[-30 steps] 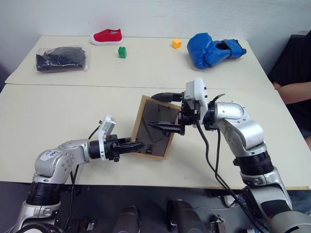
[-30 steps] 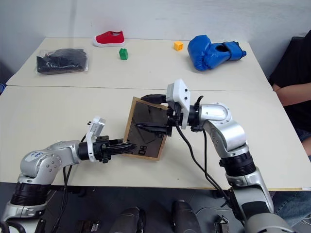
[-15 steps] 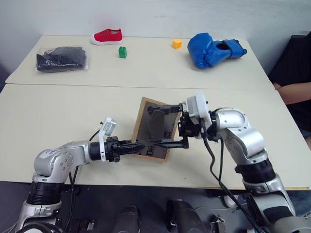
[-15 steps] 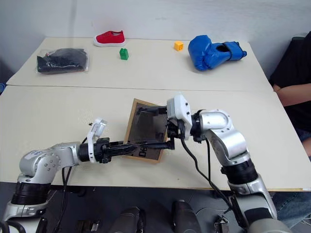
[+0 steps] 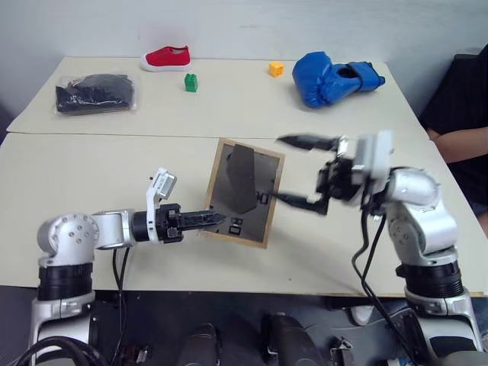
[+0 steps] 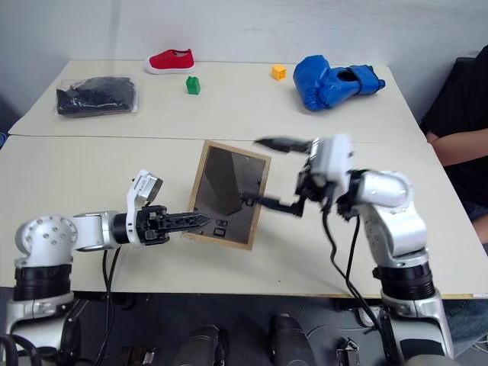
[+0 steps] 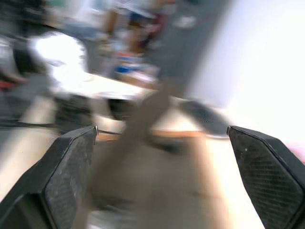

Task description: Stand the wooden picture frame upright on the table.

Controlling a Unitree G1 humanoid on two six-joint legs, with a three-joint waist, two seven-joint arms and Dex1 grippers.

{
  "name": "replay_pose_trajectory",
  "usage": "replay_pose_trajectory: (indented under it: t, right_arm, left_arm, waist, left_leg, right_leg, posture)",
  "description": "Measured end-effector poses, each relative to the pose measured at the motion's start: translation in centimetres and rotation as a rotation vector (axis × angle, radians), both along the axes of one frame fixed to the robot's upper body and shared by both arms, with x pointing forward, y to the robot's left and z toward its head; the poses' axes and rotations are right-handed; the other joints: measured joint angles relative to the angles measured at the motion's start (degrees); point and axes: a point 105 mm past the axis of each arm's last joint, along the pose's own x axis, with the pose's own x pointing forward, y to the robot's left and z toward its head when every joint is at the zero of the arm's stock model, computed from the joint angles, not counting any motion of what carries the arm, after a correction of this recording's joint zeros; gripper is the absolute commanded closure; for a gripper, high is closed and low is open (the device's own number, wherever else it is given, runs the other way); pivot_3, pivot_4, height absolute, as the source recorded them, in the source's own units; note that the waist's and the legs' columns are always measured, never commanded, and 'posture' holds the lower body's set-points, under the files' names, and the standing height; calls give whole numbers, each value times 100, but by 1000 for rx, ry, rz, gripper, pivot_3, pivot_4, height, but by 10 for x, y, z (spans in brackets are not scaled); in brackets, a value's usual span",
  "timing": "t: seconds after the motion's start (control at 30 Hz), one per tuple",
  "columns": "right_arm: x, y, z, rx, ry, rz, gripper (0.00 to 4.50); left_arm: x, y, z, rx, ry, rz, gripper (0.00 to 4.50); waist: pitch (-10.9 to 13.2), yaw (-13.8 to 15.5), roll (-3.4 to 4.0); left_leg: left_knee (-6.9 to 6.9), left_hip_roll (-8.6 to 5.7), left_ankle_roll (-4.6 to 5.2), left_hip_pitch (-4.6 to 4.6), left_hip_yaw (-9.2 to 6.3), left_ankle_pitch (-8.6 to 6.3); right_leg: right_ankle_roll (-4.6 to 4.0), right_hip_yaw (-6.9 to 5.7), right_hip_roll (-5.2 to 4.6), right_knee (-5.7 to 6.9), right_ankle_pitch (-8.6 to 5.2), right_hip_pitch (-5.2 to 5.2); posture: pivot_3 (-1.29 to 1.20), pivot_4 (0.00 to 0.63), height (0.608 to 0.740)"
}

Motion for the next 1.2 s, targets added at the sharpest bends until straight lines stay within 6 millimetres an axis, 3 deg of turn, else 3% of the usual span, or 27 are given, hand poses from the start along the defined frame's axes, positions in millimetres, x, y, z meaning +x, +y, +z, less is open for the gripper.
replay_pose_trajectory:
  t: [0.13,0.33,0.53,0.7,0.87,1.07,1.2]
  right_arm:
    - [8,-18,-20,-185,-191,-70,34]
    - [9,-10,-53,-445,-524,-42,34]
    - [19,10,-55,-417,-690,-95,34]
    - [25,26,-71,-404,-729,-109,1290]
    - [32,32,-60,-357,-830,-157,2964]
    - [34,34,-62,-351,-894,-179,3075]
    - [41,28,-63,-354,-896,-213,3175]
  left_arm:
    - [-2,11,-1,5,137,-16,3233]
    - [4,7,11,-48,257,-51,3233]
    - [-1,-5,6,-67,343,-94,3233]
    - [4,-12,8,-117,371,-112,3233]
    - [8,-11,16,-153,389,-124,3233]
    - [10,-9,14,-166,404,-112,3233]
    - [17,-21,22,-205,293,-61,2040]
  waist:
    - [0,-2,0]
    - [1,-26,-1]
    - [0,-44,-1]
    - [1,-37,0]
    - [0,-50,0]
    - [0,-95,0]
    - [0,-135,-2]
  left_leg:
    - [1,0,0,0,1,0]
    - [8,2,-5,6,3,2]
    - [11,4,-10,6,2,5]
    - [14,0,-11,4,3,7]
    - [13,-1,-12,5,4,8]
    - [13,0,-14,5,4,10]
    - [15,2,-13,5,3,10]
  right_leg:
    - [0,1,0,-1,0,-2]
    - [0,6,-1,4,0,-3]
    - [0,6,0,9,0,-5]
    - [0,4,3,13,0,-5]
    - [0,4,6,14,0,-5]
    - [-1,5,8,17,0,-6]
    - [0,3,6,15,0,-4]
  posture:
    - [0,150,740]
    - [0,150,740]
    - [0,150,740]
    - [0,150,740]
    - [0,150,740]
    - [0,150,740]
    - [0,150,740]
